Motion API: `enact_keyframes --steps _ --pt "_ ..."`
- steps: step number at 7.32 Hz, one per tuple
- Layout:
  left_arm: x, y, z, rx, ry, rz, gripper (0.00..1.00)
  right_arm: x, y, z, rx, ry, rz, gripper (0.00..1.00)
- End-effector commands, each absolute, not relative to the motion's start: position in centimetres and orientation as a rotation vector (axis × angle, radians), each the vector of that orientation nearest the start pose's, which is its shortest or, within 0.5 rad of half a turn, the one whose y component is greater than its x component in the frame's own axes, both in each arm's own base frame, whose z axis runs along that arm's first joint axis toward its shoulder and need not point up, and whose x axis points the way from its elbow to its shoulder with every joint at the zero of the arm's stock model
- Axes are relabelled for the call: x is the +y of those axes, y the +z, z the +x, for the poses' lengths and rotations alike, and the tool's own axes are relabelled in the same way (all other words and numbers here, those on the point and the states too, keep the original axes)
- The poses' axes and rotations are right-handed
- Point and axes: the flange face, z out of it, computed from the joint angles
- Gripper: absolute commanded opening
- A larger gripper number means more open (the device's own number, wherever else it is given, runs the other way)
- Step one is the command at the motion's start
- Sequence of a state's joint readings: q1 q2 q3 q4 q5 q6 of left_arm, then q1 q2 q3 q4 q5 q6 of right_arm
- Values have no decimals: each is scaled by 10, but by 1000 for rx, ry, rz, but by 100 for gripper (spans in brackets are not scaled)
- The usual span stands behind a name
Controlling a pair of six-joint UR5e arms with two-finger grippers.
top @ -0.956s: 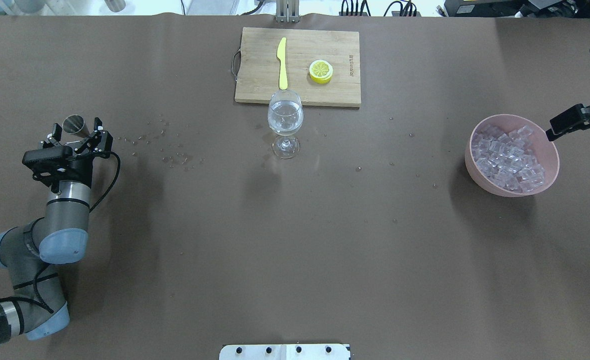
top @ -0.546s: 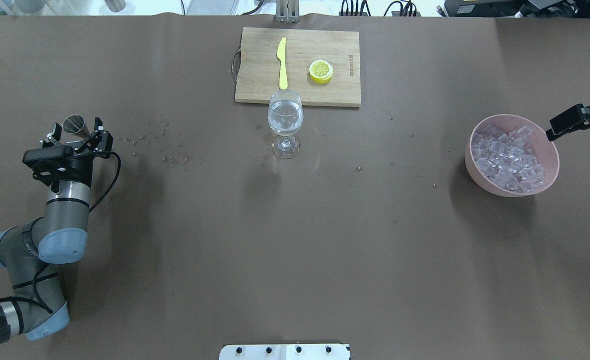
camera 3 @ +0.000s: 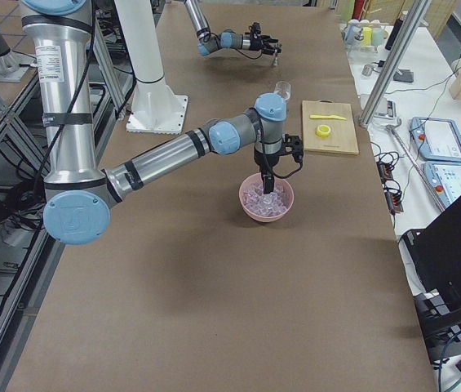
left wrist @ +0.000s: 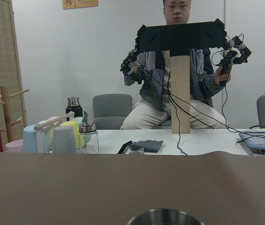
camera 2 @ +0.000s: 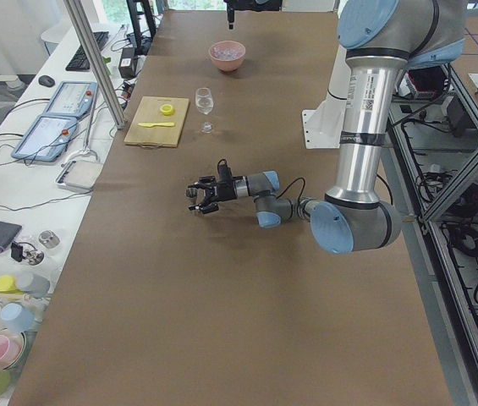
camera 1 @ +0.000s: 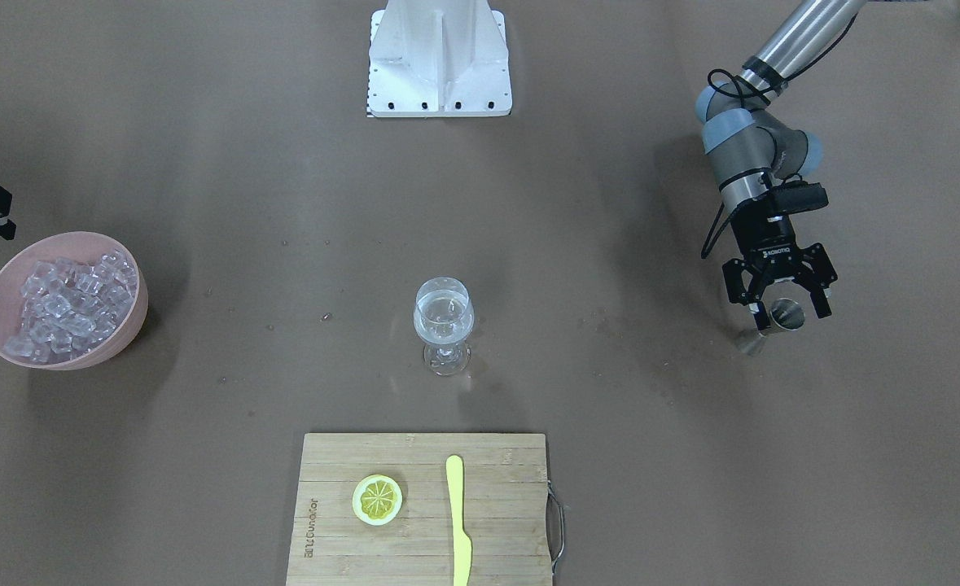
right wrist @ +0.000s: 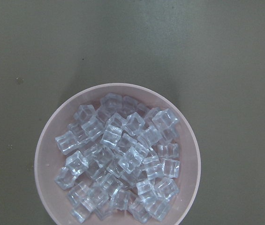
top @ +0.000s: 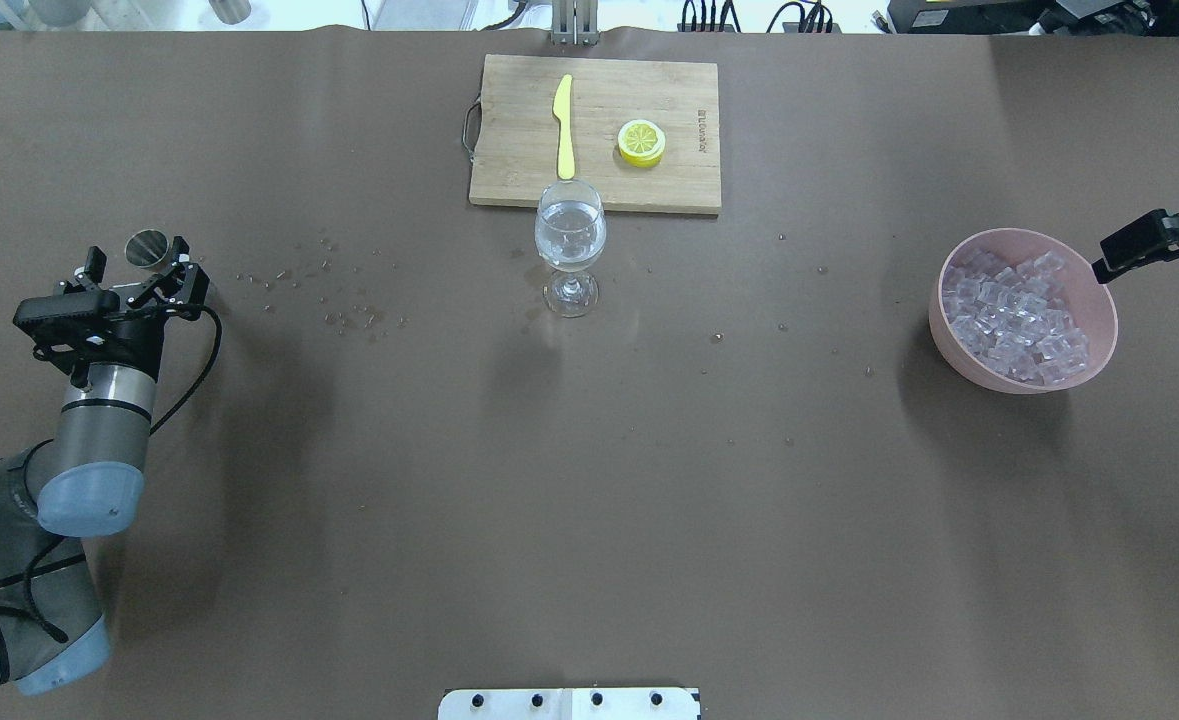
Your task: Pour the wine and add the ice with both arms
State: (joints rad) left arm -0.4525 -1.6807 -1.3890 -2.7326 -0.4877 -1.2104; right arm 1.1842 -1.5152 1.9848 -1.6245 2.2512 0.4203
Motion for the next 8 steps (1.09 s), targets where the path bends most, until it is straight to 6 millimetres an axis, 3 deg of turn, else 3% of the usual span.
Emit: enact_keyframes --steps 1,5,6,7,8 --pt "-422 541 366 534 -666 1280 98 -487 443 -121 -764 -106 104 100" --pt "-417 507 365 621 -682 1266 98 -487 445 -121 -756 -104 103 100" --pt "-407 498 349 627 -649 1233 98 -487 445 -121 -756 -105 105 100" --pt "-387 465 316 616 -593 1178 98 -487 444 -121 -758 -106 105 100" --pt "-375 426 298 607 -536 1116 98 -487 444 -122 -759 -108 105 100"
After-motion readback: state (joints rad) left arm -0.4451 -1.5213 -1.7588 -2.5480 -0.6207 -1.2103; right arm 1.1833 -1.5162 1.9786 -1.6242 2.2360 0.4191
